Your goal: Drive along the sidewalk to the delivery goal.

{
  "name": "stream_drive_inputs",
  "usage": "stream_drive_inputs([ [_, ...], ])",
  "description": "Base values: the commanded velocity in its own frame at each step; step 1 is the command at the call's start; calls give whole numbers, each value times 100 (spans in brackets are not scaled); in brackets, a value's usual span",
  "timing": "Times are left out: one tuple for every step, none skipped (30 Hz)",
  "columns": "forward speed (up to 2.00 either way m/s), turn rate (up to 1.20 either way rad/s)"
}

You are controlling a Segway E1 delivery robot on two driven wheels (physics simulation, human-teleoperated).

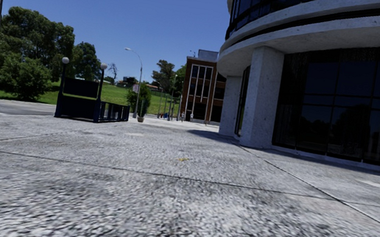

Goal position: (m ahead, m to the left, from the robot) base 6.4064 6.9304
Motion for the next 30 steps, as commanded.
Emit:
stream_drive_inputs([
  [196,0],
  [191,0],
  [176,0],
  [176,0],
  [158,0],
  [142,0],
  [132,0],
  [126,0],
  [126,0],
  [115,0],
  [105,0],
  [100,0],
  [100,0],
  [95,0],
  [92,0],
  [91,0],
  [91,0],
  [91,0],
  [90,0],
  [90,0],
  [90,0],
  [90,0],
  [91,0],
  [92,0],
  [96,0],
  [96,0],
  [99,0],
  [102,0],
  [105,1],
  [105,1],
])
